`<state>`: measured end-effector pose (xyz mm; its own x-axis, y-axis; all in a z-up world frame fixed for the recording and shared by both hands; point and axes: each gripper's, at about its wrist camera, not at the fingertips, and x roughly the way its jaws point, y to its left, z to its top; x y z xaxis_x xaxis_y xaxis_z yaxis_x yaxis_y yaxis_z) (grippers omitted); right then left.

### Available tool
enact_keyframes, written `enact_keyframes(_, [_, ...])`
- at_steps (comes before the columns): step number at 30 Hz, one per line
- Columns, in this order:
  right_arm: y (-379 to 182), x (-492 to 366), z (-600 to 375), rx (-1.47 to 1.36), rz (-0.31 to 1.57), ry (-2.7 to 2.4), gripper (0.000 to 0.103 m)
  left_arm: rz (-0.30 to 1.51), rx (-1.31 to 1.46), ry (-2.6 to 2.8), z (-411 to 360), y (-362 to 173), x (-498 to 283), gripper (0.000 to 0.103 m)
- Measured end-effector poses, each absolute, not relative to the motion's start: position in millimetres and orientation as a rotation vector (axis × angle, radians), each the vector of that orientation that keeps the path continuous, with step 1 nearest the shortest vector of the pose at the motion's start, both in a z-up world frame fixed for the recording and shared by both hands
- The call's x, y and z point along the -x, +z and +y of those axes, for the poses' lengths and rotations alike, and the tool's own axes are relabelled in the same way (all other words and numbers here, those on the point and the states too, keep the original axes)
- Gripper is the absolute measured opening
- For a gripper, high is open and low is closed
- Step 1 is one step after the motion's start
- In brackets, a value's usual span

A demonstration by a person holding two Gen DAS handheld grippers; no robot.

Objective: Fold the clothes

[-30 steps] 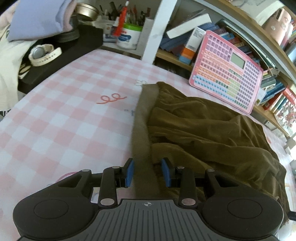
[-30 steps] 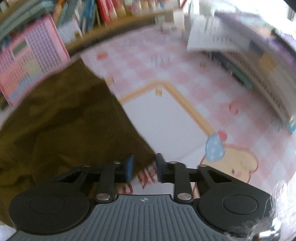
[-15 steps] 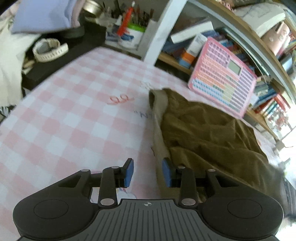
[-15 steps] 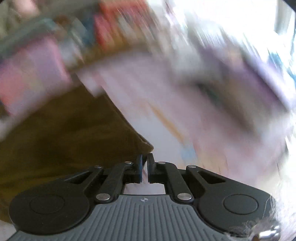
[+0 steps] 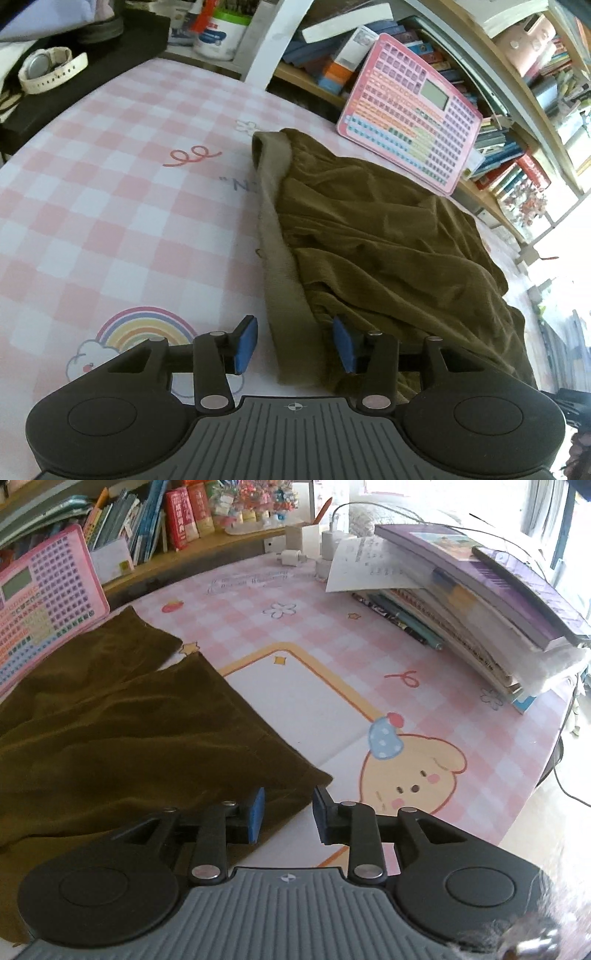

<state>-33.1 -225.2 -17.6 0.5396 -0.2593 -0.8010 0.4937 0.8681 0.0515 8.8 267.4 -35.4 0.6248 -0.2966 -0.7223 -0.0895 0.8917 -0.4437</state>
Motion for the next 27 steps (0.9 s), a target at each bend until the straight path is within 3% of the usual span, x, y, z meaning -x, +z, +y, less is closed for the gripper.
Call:
enact_keyframes(8, [-21.4,22.4,-219.2,-0.216,0.908,-0.427,0.026,0.941,0.591,-0.104,282.3,-37.0,7.6,0.046])
enact_keyframes(10, [-21.4,20.5,-217.6,-0.186,0.910,-0.388,0.026,0.949,0.657,-0.094,283.0,-38.6,13.1,0.054])
enact_keyframes(13, [-21.4,17.6,-215.2,-0.142,0.912,-0.330,0.026,0.954,0.790,-0.073,279.5,-45.0,20.7,0.056])
enact_keyframes(27, [-27.1,22.3,-221.9,0.033,0.937,-0.056,0.026,0.860,1.295,0.164,239.4,-73.1,30.9,0.056])
